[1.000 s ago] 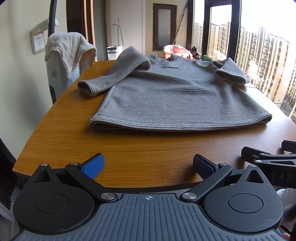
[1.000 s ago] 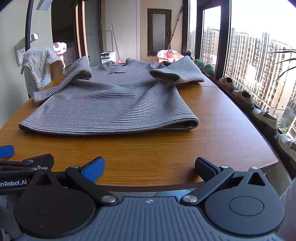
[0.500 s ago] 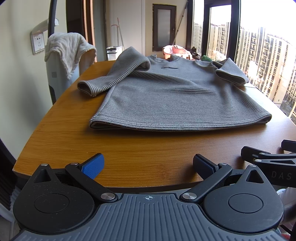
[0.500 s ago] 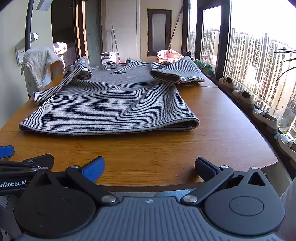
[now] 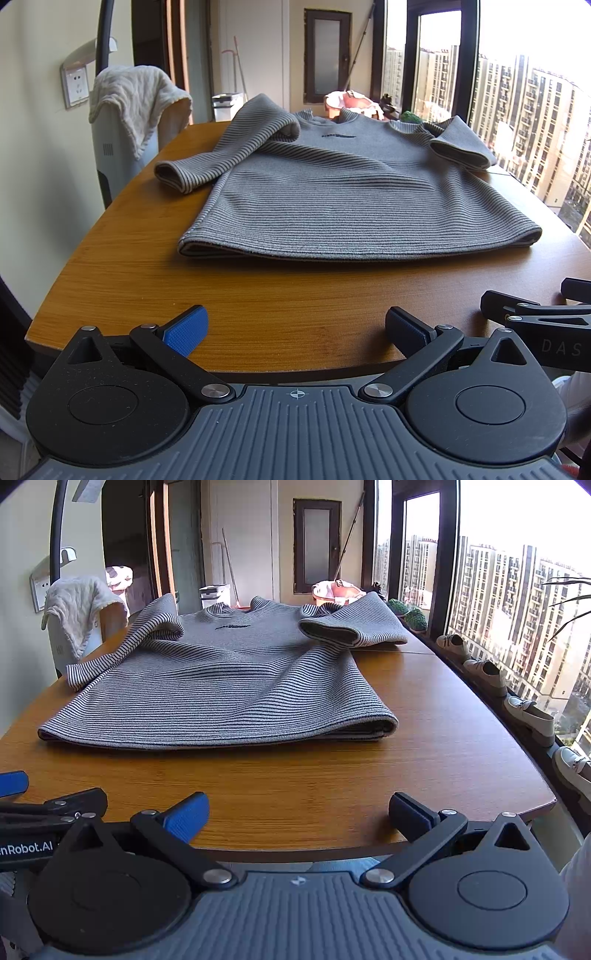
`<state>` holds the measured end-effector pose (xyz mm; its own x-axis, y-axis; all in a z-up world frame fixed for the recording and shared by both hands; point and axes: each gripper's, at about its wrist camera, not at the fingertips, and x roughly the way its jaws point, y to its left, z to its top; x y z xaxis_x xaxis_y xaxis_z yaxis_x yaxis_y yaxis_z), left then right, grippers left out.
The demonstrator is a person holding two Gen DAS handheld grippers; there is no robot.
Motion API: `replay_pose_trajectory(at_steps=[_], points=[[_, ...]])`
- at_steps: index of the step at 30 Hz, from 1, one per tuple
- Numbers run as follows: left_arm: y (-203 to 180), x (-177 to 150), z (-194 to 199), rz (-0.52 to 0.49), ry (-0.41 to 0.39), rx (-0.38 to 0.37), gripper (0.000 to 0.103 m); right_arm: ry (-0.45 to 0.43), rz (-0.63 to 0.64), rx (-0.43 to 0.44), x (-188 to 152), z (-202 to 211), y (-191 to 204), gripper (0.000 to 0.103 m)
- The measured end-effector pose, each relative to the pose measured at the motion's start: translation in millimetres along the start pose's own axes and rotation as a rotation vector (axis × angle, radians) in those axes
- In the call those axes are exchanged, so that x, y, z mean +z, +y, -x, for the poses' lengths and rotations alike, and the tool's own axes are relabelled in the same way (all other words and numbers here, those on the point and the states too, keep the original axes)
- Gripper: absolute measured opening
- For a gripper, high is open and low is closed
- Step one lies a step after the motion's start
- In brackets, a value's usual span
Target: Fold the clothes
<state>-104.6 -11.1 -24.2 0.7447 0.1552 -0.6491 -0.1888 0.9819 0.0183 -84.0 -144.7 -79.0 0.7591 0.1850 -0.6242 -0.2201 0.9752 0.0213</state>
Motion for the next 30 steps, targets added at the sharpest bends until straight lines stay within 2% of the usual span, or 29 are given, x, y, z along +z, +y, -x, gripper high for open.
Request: replay_pose_trajectory(at_steps=[30], points=[[0.6, -2.3, 1.4, -0.001, -0.008, -0.001, 0.103, -0.010, 0.001, -0.003, -0.7, 0.4, 1.1, 0.103]])
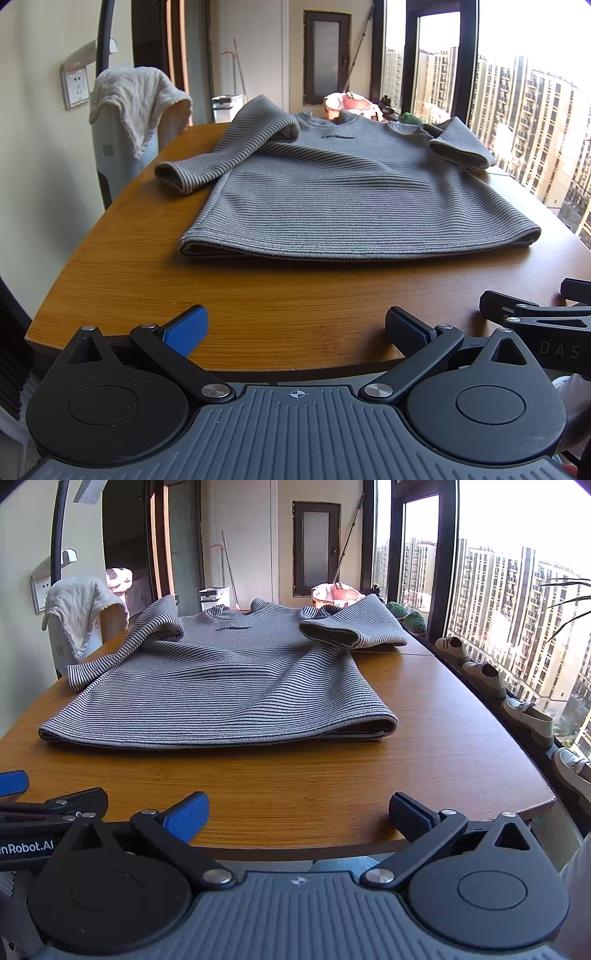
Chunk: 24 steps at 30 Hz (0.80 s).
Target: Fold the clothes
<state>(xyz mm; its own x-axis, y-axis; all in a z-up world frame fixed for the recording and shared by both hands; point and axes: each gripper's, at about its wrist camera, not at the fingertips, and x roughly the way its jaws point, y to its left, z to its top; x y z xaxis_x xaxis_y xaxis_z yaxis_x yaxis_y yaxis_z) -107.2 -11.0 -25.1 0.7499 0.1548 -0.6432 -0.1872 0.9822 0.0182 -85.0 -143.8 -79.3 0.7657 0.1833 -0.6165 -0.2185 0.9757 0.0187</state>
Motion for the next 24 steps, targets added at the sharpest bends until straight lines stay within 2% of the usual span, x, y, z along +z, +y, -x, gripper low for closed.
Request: replay_pose_trajectory(at_steps=[11, 17, 20, 24], points=[[0, 1, 0, -0.003, 0.002, -0.002, 0.103, 0.003, 0.005, 0.006, 0, 0, -1, 0.103], [4, 8, -3, -0.009, 0.033, -0.017, 0.103, 0.036, -0.039, 0.064, 12, -3, -15, 0.103], [11, 21, -8, 0.023, 0.062, -0.061, 0.103, 0.009, -0.101, 0.087, 24, -3, -33, 0.103], [15, 57, -18, 0.031, 0.052, -0.117, 0.103, -0.057, -0.086, 0.058, 50, -9, -46, 0.103]])
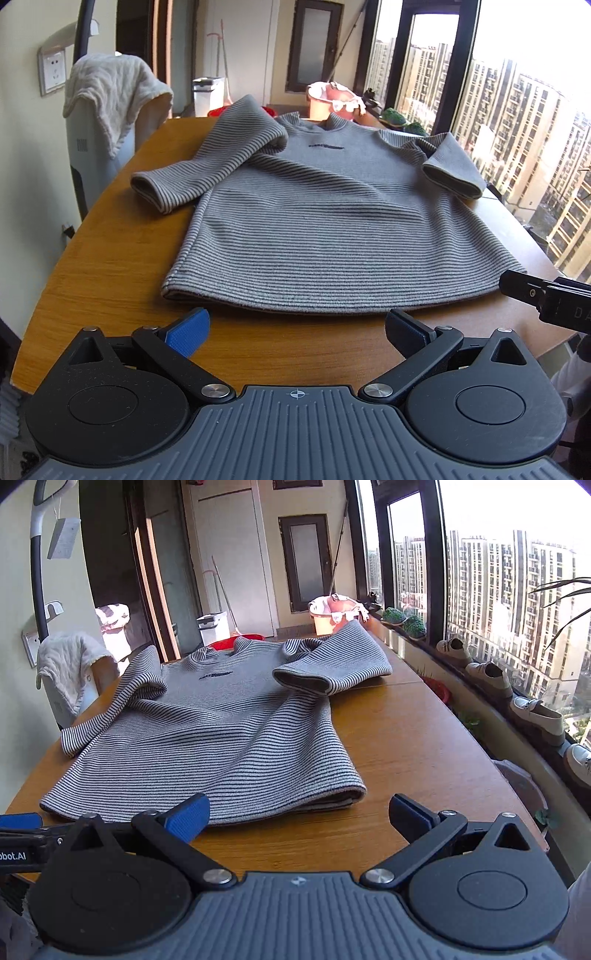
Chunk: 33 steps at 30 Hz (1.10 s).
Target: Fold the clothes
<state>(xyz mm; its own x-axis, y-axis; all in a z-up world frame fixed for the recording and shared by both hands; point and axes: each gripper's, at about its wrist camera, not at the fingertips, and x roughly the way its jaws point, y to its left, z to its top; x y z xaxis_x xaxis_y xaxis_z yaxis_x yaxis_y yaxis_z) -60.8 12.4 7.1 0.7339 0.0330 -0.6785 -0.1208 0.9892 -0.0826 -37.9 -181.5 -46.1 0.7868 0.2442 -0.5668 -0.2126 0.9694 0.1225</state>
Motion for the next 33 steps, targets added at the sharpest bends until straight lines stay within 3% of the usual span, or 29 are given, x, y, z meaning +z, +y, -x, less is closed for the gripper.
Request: replay_pose_trajectory(at_steps=[5, 9, 16, 25, 33], points=[[-5, 38, -27, -0.048, -0.017, 0.001, 0.103, -0.020, 0.068, 0.045, 37, -37, 3, 0.103], [-6, 62, -71, -0.032, 0.037, 0.000, 0.103, -0.008, 0.090, 0.125, 62, -77, 7, 0.103], [-5, 74, -111, -0.045, 0.074, -0.001, 0.103, 0.151, 0.020, 0.242, 70, -132, 4, 0.103], [-5, 58, -106, -0.104, 0.017, -0.009, 0.103, 0.167, 0.120, 0.234, 59, -122, 7, 0.103], [-4, 17, -57, -0.143, 0.017, -0.046, 0.103, 0.162, 0.251, 0.231, 21, -71, 11, 0.103]])
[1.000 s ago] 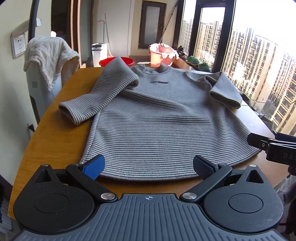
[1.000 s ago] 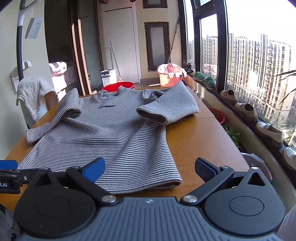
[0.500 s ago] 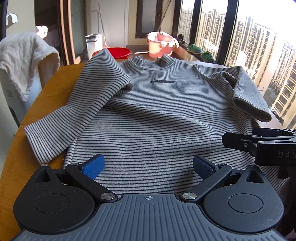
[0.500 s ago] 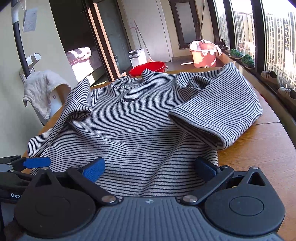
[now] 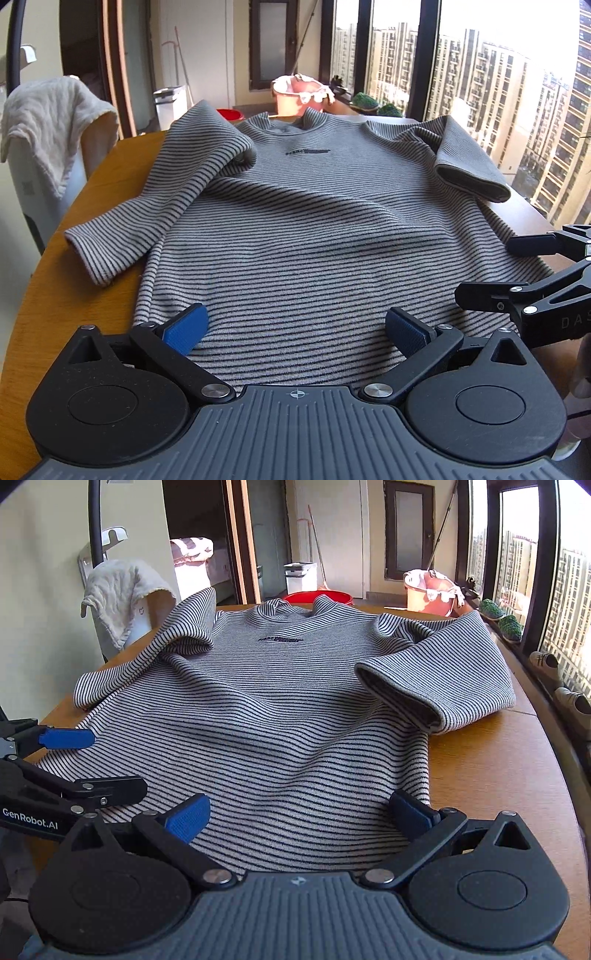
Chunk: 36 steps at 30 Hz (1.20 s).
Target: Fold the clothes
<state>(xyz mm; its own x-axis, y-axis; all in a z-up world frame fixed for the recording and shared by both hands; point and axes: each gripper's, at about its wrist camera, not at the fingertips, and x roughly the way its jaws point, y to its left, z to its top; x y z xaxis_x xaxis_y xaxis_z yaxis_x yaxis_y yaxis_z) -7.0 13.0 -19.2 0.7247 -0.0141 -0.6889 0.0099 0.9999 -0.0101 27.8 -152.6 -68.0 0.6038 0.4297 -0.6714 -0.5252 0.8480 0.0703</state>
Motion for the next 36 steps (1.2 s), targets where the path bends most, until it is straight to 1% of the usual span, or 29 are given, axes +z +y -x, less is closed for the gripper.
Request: replay_pose_trajectory(at_steps=[3, 6, 7, 9, 10, 11, 12, 13, 14, 15, 16, 19, 21, 23, 25, 26, 27, 28, 29, 30, 31, 32, 33, 34, 35, 36], points=[[-5, -12, 15, -0.006, 0.010, -0.010, 0.103, 0.004, 0.024, -0.010, -14, 14, 5, 0.103], [-5, -15, 26, 0.016, 0.034, -0.032, 0.103, 0.030, 0.024, -0.002, -16, 27, 5, 0.103], [-4, -15, 29, 0.024, 0.038, -0.043, 0.103, 0.005, 0.024, -0.015, -15, 34, 4, 0.103], [3, -7, 35, 0.072, 0.029, -0.090, 0.103, -0.072, 0.069, -0.087, -9, 45, 3, 0.103], [7, 1, 37, 0.102, 0.008, -0.126, 0.103, -0.109, 0.102, -0.133, -5, 49, 3, 0.099], [12, 13, 36, 0.137, -0.025, -0.160, 0.103, -0.134, 0.127, -0.175, 1, 50, 2, 0.091], [17, 30, 33, 0.160, -0.060, -0.162, 0.103, -0.153, 0.150, -0.214, 8, 49, 1, 0.086], [15, 46, 27, 0.152, -0.092, -0.131, 0.103, -0.154, 0.168, -0.241, 13, 46, -1, 0.083], [10, 61, 18, 0.116, -0.115, -0.075, 0.103, -0.150, 0.186, -0.267, 16, 41, -4, 0.083], [7, 74, 3, 0.068, -0.124, 0.007, 0.103, -0.146, 0.204, -0.294, 19, 36, -6, 0.083], [7, 85, -13, 0.023, -0.119, 0.092, 0.103, -0.141, 0.219, -0.317, 22, 31, -9, 0.083], [18, 107, -59, -0.080, -0.065, 0.272, 0.103, -0.117, 0.218, -0.354, 22, 18, -20, 0.083], [44, 110, -69, -0.070, -0.046, 0.348, 0.103, -0.118, 0.217, -0.382, 18, 16, -28, 0.082], [76, 108, -66, -0.033, -0.039, 0.435, 0.103, -0.124, 0.225, -0.409, 15, 14, -35, 0.083], [114, 101, -51, 0.054, -0.037, 0.522, 0.103, -0.125, 0.261, -0.400, 16, 10, -37, 0.083], [128, 99, -42, 0.110, -0.037, 0.533, 0.103, -0.126, 0.279, -0.395, 17, 7, -37, 0.083], [141, 98, -32, 0.183, -0.037, 0.516, 0.103, -0.127, 0.302, -0.386, 17, 4, -37, 0.083], [154, 95, -16, 0.276, -0.037, 0.467, 0.103, -0.130, 0.339, -0.366, 19, 0, -33, 0.083], [160, 91, -1, 0.351, -0.039, 0.394, 0.103, -0.130, 0.375, -0.355, 20, -5, -27, 0.079], [160, 87, 13, 0.418, -0.043, 0.292, 0.103, -0.123, 0.385, -0.345, 24, -10, -25, 0.073], [155, 84, 23, 0.459, -0.041, 0.188, 0.103, -0.106, 0.350, -0.333, 34, -13, -30, 0.047], [144, 82, 29, 0.474, -0.028, 0.091, 0.103, -0.089, 0.315, -0.321, 43, -15, -35, 0.022], [125, 77, 33, 0.469, -0.006, -0.012, 0.103, -0.072, 0.280, -0.310, 52, -17, -40, 0.019], [104, 72, 36, 0.444, 0.014, -0.088, 0.103, -0.055, 0.245, -0.298, 61, -19, -45, 0.014], [84, 66, 38, 0.412, 0.032, -0.152, 0.103, -0.047, 0.205, -0.296, 72, -19, -52, 0.011], [63, 62, 38, 0.367, 0.046, -0.189, 0.103, -0.067, 0.151, -0.324, 91, -10, -64, 0.010]])
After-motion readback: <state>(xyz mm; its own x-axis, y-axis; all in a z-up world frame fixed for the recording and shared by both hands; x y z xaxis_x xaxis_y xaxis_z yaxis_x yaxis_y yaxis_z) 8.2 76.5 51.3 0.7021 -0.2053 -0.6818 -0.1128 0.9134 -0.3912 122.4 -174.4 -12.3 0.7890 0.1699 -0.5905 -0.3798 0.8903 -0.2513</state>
